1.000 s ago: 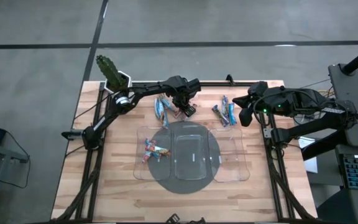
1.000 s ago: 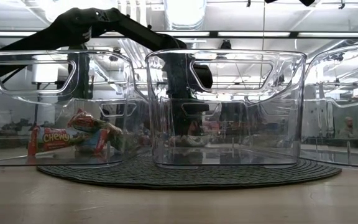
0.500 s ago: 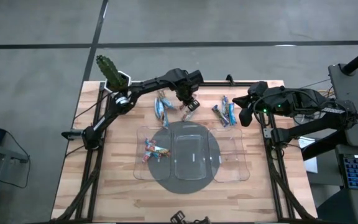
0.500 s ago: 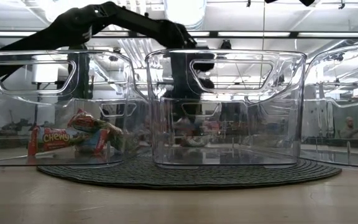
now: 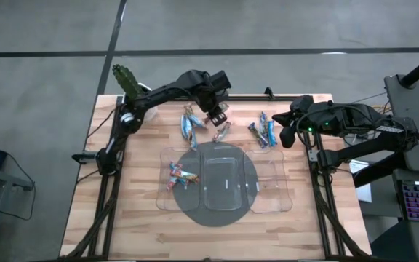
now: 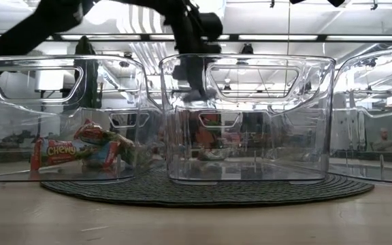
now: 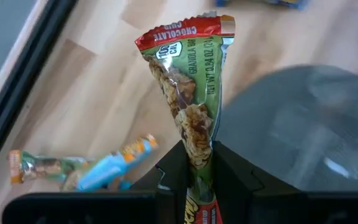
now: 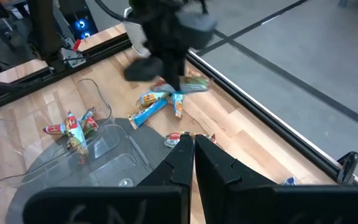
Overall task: Pick and place Granola Bars by type
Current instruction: Put the red granola bar into the left transparent bin
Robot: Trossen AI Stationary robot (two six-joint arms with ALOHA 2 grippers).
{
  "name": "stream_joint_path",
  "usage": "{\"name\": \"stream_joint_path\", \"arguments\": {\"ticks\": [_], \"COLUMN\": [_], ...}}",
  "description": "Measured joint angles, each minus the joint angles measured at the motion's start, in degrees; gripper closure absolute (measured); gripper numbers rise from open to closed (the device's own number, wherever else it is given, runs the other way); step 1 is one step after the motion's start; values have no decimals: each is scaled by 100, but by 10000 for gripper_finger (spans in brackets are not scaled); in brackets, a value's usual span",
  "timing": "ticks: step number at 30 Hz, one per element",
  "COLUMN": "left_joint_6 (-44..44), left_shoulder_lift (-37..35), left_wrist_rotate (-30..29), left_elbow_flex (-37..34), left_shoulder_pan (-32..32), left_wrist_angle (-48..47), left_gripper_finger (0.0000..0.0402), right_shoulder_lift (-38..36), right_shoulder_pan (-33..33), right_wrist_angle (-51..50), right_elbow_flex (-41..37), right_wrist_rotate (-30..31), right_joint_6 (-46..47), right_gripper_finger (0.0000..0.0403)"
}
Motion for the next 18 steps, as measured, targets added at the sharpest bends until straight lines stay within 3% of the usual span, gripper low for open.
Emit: {"name": "stream_joint_path", "arguments": {"ticks": [10,18], "left_joint_6": [520,361], "left_shoulder_lift": [-910,-1493], "left_wrist_rotate": [135,156], "left_elbow_flex": [-9,-49], "left_shoulder_pan": [-587,-1168], "left_wrist_angle": [-745,-1333], "left_gripper_finger": [354,354], "right_shoulder_lift": [2,2], "right_shoulder_pan": [2,0], "right_wrist_angle": [3,17], "right_elbow_flex": [0,0], "right_wrist_rotate": [0,-1], "right_joint_6": [20,41], "right_gripper_finger": [394,394]}}
